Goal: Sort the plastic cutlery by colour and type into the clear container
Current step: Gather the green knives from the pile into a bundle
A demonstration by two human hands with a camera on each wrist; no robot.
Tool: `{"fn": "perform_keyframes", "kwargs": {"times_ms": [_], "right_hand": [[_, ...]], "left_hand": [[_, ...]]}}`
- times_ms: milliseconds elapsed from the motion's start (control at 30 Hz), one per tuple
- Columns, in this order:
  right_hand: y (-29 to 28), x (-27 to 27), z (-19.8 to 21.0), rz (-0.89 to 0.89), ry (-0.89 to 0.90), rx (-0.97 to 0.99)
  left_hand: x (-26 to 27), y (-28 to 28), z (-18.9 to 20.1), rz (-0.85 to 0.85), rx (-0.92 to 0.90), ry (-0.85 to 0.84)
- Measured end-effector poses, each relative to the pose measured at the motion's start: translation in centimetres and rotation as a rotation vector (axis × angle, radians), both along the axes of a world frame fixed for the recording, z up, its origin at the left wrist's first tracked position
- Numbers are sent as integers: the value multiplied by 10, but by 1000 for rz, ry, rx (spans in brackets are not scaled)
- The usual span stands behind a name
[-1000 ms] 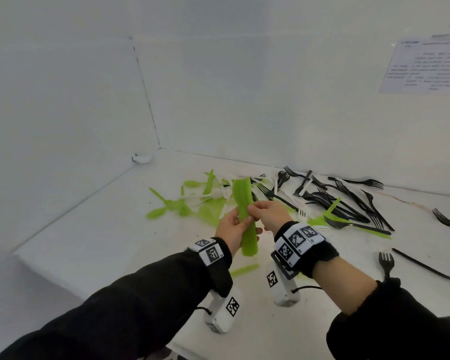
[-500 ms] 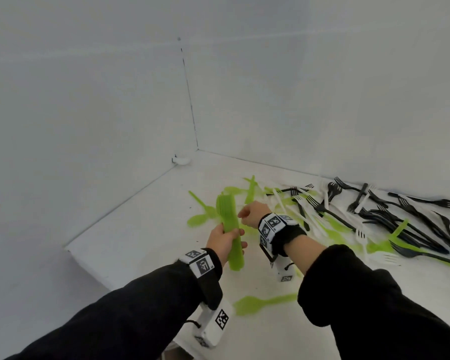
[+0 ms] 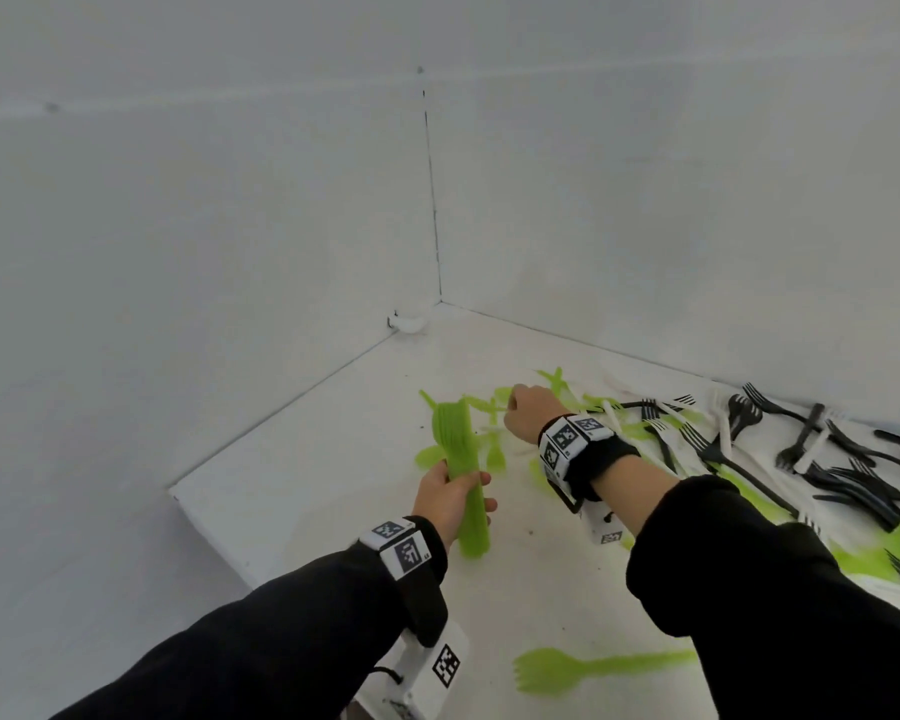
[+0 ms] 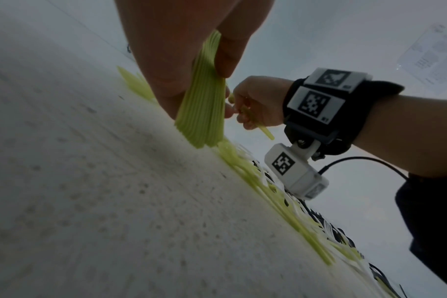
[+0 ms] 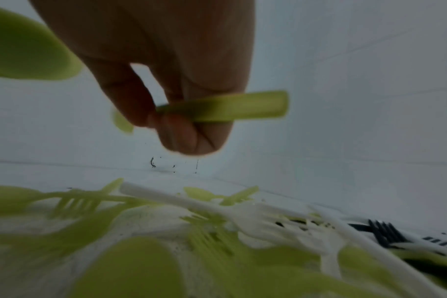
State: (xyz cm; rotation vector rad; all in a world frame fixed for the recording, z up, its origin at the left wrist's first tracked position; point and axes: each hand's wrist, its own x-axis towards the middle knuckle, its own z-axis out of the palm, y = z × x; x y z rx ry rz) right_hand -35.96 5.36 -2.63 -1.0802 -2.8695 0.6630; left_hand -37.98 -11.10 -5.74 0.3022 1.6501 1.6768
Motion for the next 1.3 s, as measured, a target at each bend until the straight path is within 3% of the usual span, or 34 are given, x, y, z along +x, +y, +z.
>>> {"fn": "perform_keyframes", "kwargs": {"times_ms": [200, 400, 633, 833, 933, 1033, 1300], "right_hand": [[-2, -22, -13, 302, -39, -22], [-5, -28, -20, 379, -158, 33], [1, -26, -15, 309, -69, -7], [35, -9, 2, 65, 45, -130], [51, 3, -1, -82, 115, -97], [67, 12, -8, -140, 54, -15], [67, 14, -26, -6, -148, 162]], "left_hand": [[-10, -3, -1, 34, -3, -45], [-13, -3, -1, 39, 1, -36], [-8, 7, -2, -3, 24, -50], [-3, 27, -1, -44, 22, -52], [1, 39, 0, -73, 20, -55], [5, 51, 0, -110, 16, -50], [3, 71, -9, -135, 15, -46]]}}
